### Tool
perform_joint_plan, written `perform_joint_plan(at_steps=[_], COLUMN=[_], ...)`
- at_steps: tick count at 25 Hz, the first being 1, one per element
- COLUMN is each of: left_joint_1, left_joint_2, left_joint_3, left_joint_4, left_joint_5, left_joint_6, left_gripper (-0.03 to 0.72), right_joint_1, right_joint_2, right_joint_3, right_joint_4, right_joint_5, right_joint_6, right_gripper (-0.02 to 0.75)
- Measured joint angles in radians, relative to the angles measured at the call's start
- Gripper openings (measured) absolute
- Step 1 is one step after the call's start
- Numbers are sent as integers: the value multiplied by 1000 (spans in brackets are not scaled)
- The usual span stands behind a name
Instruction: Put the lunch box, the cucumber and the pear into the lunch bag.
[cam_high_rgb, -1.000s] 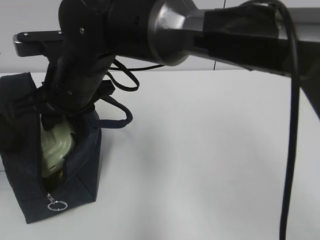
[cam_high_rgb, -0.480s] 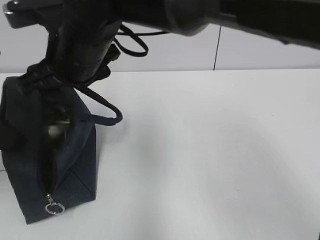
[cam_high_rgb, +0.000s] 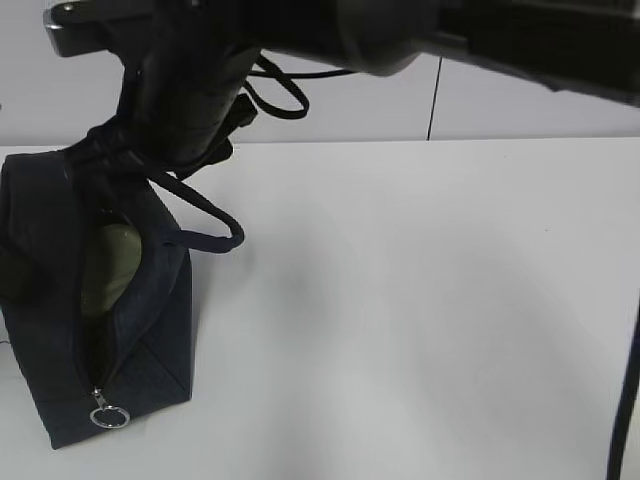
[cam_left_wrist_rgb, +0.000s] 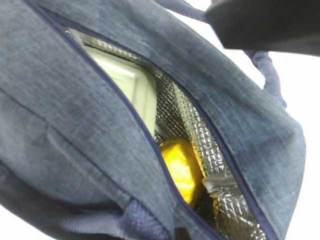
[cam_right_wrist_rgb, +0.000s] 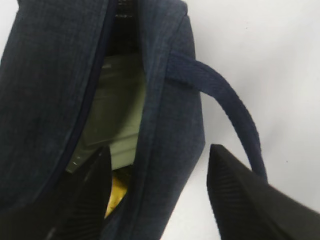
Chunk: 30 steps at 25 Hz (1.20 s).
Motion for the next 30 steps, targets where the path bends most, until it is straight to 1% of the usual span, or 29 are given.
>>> perform_joint_plan(at_steps=[3, 6, 7, 8, 9, 10, 12, 16, 20, 23, 26, 27, 30], left_joint_1=[0, 0, 0, 0, 0, 0, 0, 0, -1, -1, -1, -5, -35], left_joint_2=[0, 0, 0, 0, 0, 0, 0, 45, 132, 178, 208, 218, 267], left_joint_3=[0, 0, 0, 0, 0, 0, 0, -45, -133, -189, -243, -264, -317], left_joint_4=[0, 0, 0, 0, 0, 2, 6, 12, 11, 10, 6, 6, 4], left_joint_5=[0, 0, 0, 0, 0, 0, -4, 3, 38, 56, 79, 88, 96], left_joint_6=[0, 0, 0, 0, 0, 0, -4, -17, -22, -23, -23, -23, -24], left_gripper=[1, 1, 1, 1, 1, 1, 1, 1, 1, 1, 1, 1, 1], right_joint_1=[0, 0, 0, 0, 0, 0, 0, -11, -14, -22, -50, -68, -97], right_joint_2=[23, 48, 53, 56, 57, 57, 49, 3, -62, -128, -211, -254, -340], right_joint_3=[-2, -6, -7, -7, -7, -7, -7, 1, 75, 175, 312, 380, 512], right_joint_4=[48, 68, 65, 52, 31, 8, -31, -47, -78, -115, -127, -127, -127], right_joint_5=[-8, -14, -14, -14, -12, -10, 7, 81, 91, 57, -14, -45, -106], right_joint_6=[-19, -28, -28, -28, -23, -7, 27, 50, 93, 133, 185, 196, 204], right_gripper=[463, 448, 380, 247, 154, 85, 24, 10, 7, 5, 5, 5, 5])
